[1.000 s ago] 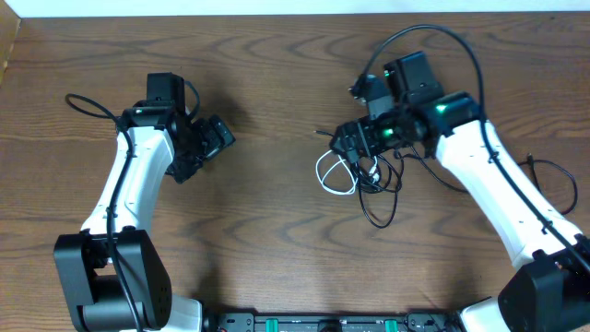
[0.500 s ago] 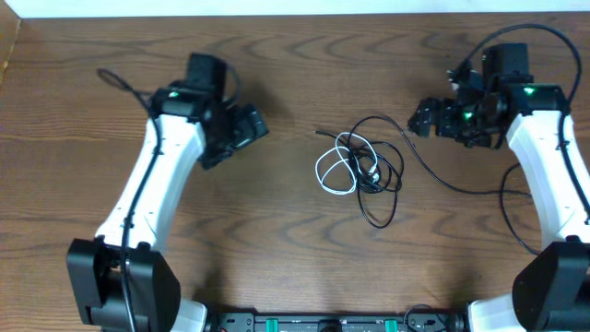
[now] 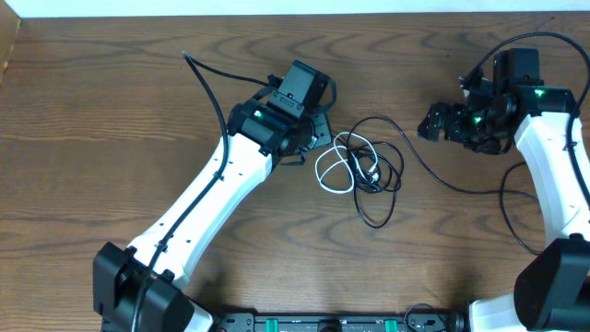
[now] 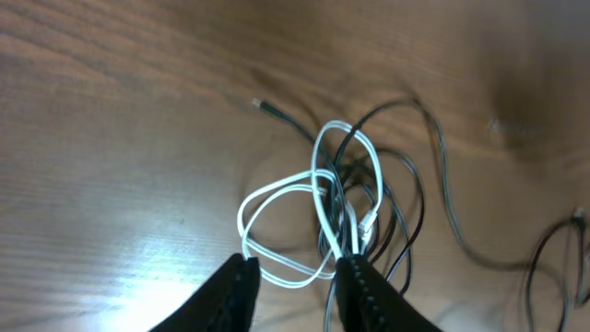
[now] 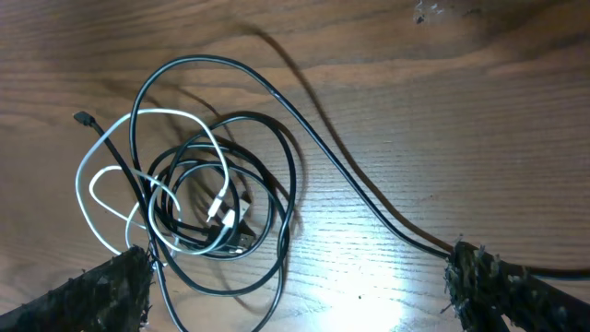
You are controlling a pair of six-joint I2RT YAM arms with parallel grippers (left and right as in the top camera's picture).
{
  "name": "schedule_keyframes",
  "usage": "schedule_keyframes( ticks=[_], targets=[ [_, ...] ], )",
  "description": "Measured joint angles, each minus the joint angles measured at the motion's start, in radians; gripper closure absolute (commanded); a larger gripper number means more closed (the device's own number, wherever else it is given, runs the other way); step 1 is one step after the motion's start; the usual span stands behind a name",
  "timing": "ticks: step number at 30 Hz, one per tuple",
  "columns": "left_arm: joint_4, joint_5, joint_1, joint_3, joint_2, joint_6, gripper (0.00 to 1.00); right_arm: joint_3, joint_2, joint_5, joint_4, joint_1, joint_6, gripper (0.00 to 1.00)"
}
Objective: Untangle cables
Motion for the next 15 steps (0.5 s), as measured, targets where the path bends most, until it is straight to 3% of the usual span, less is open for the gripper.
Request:
schedule_keyframes(
  ticks=[6, 15],
  targets=[
    [0.050, -0.060, -0.058, -0.047, 0.033, -0.106, 0.59, 0.000, 0.000, 0.000, -0.001, 0.001, 0.000, 0.01],
    [0.145, -0.074, -0.132, -0.048, 0.212, -0.137, 0.58, 0.000, 0.000, 0.000, -0.002, 0.003, 0.000, 0.01]
  ],
)
